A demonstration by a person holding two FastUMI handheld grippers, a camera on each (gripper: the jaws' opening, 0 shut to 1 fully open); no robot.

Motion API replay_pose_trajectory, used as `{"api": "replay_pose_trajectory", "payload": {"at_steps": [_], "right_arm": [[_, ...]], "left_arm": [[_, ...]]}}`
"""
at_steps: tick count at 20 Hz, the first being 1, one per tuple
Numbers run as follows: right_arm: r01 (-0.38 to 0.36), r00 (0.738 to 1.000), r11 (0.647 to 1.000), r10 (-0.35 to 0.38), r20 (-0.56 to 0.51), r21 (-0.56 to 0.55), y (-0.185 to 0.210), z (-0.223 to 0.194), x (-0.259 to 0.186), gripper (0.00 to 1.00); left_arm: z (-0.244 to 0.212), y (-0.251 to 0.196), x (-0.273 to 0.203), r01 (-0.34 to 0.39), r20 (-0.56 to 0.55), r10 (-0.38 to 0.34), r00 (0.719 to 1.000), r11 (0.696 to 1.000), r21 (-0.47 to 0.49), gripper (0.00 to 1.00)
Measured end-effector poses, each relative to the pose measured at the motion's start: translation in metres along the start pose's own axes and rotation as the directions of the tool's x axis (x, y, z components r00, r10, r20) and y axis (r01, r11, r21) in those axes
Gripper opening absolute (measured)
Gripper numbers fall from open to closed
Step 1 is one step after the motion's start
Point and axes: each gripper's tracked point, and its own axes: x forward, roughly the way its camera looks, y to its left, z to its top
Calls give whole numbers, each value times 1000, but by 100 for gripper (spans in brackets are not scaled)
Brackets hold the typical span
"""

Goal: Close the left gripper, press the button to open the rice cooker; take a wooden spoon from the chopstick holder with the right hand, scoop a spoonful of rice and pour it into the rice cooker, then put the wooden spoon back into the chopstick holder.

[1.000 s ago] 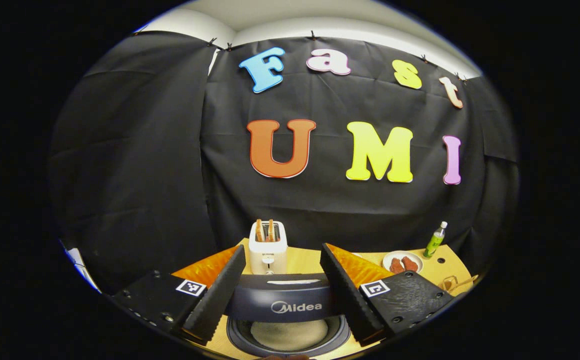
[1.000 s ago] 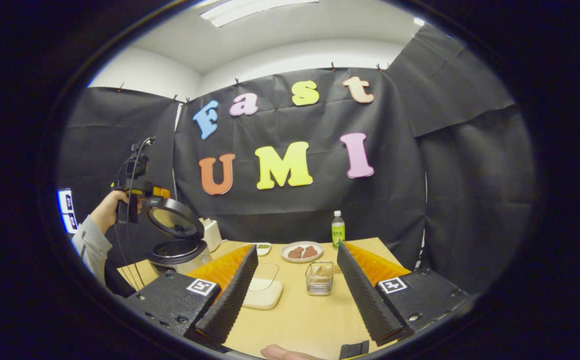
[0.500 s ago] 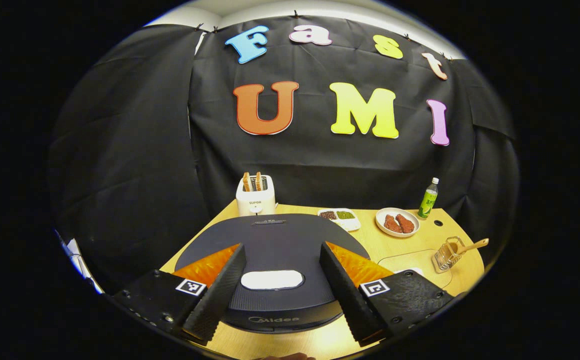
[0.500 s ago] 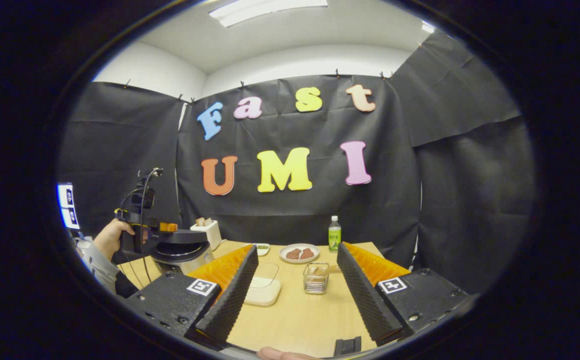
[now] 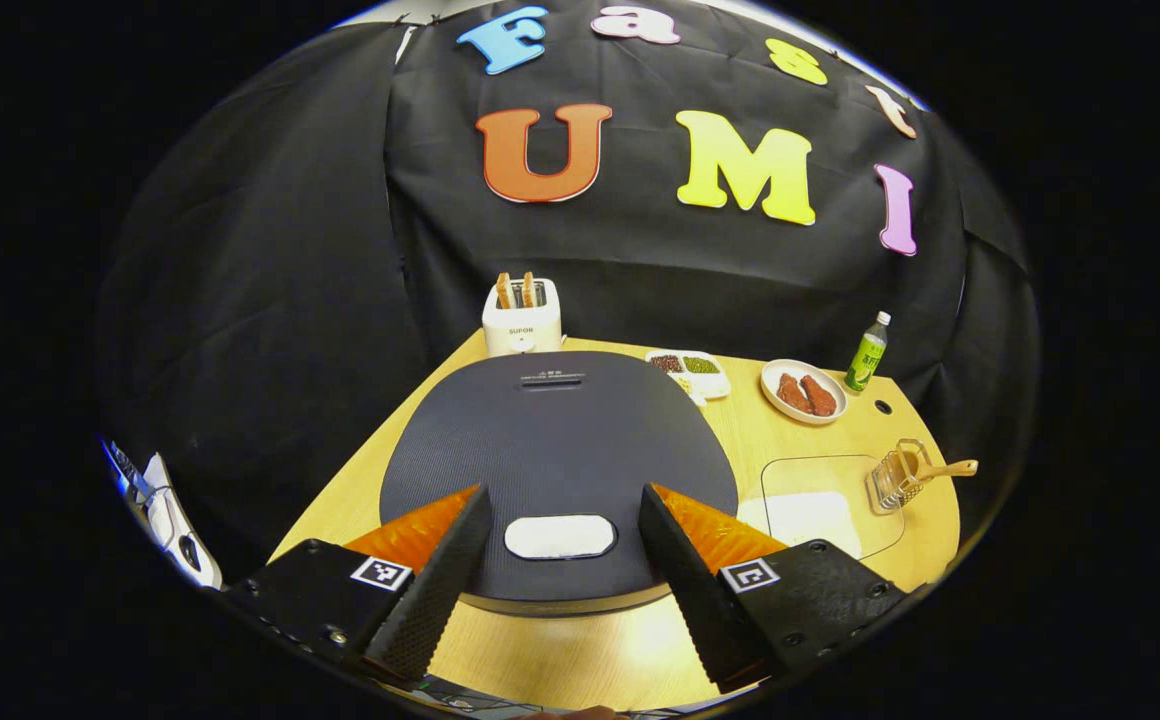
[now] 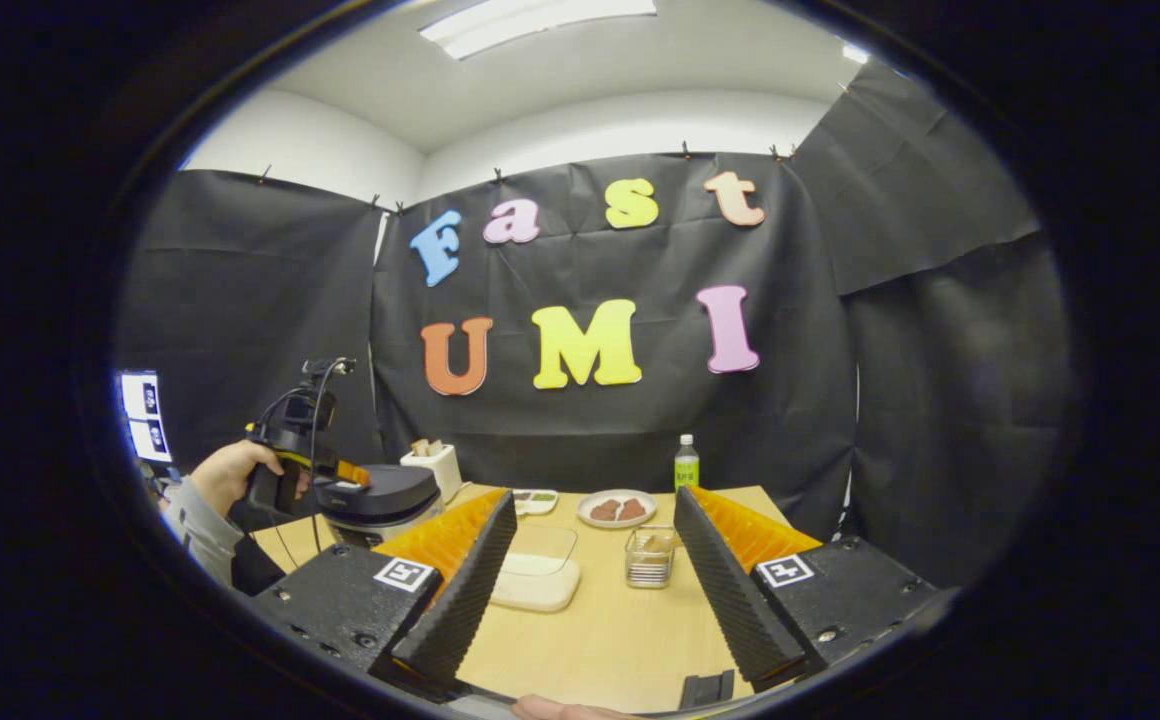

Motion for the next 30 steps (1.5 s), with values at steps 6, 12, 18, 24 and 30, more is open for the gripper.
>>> {"api": "replay_pose_trajectory", "payload": {"at_steps": [6, 12, 18, 24, 30], "right_arm": [[-14, 1000, 1000, 14, 11, 0, 4, -2, -5, 100], [0, 1000, 1000, 0, 4, 10, -7, -8, -6, 100], [20, 1000, 1000, -20, 19, 10, -13, -4, -6, 100], [29, 999, 1000, -29, 16, 12, -11, -3, 0, 100], [63, 998, 998, -63, 20, 16, -10, 2, 3, 92]], "left_arm": [[-9, 3, -2, 0, -50, 0, 999, 1000, -2, 98], [-14, 3, 10, -20, -39, 20, 999, 1000, -18, 100], [-8, 3, 13, -18, 5, 18, 1000, 1000, -16, 100], [-1, 1, -11, -15, 52, 18, 998, 998, -61, 97], [18, -13, -65, 41, 193, -32, 981, 998, -40, 96]]}}
